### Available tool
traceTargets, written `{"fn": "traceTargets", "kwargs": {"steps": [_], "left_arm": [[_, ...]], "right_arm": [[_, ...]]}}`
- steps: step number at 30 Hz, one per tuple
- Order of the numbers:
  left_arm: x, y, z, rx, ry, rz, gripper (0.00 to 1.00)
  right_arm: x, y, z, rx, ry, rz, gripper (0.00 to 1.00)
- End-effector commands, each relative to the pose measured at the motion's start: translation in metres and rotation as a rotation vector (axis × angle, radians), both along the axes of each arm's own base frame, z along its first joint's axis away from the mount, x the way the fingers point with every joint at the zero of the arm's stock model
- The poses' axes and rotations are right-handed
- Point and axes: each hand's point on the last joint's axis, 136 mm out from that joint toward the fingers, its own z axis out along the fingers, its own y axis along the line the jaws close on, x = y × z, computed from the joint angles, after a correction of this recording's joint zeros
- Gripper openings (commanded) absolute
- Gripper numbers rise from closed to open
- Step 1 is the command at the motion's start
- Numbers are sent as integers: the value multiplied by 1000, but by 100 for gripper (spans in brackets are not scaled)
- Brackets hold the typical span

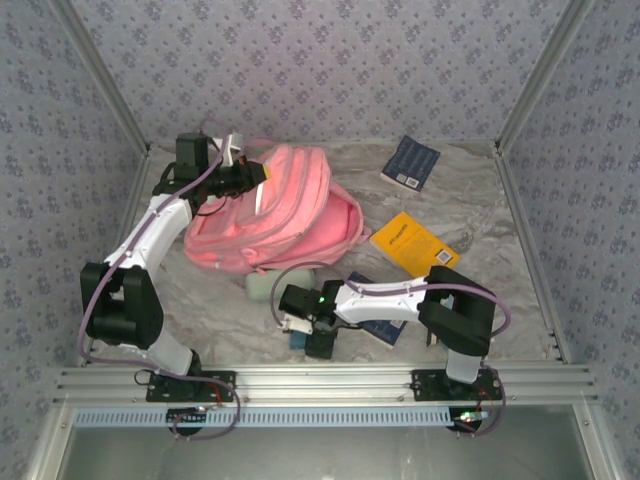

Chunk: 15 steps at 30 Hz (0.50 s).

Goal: Pack books, pencil case, and school supplies into a backpack

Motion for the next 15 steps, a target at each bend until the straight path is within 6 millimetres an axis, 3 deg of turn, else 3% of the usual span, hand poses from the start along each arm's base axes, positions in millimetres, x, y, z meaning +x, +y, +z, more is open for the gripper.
{"fn": "traceTargets", "kwargs": {"steps": [1,8,11,15], "left_arm": [[9,2,19,-16,-70,3,0],[9,2,19,-11,-71,1,0],[9,0,20,-15,-71,-10,0],[7,0,23,-2,-85,-22,0]], "right_arm": [[7,-15,-19,-69,-10,-29,71],[11,-7,11,40,-41,-46,66],[19,1,35,160,-55,-90,65],[34,-3,67,315,-53,-189,64]]}}
